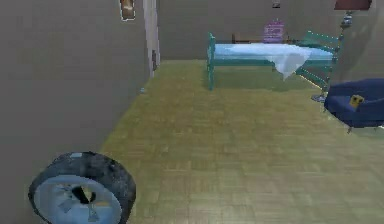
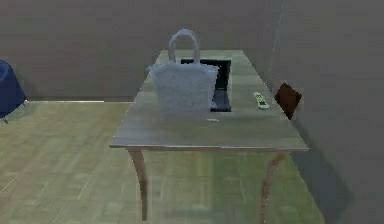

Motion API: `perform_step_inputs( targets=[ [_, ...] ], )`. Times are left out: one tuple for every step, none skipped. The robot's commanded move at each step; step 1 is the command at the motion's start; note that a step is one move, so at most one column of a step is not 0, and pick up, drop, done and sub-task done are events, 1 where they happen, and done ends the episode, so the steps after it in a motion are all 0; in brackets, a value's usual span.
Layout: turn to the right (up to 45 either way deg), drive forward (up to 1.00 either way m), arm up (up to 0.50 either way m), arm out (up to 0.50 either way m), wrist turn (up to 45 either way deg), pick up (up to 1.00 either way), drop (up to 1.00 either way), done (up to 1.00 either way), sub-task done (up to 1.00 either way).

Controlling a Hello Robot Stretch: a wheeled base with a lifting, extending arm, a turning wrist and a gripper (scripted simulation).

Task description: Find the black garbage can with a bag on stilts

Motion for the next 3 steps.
perform_step_inputs(
  targets=[
    [0.0,1.0,0.0,0.0,0.0,0.0,0.0,0.0,0.0],
    [-12.0,0.0,0.0,0.0,0.0,0.0,0.0,0.0,0.0],
    [0.0,0.2,0.0,0.0,0.0,0.0,0.0,0.0,0.0]
  ],
)
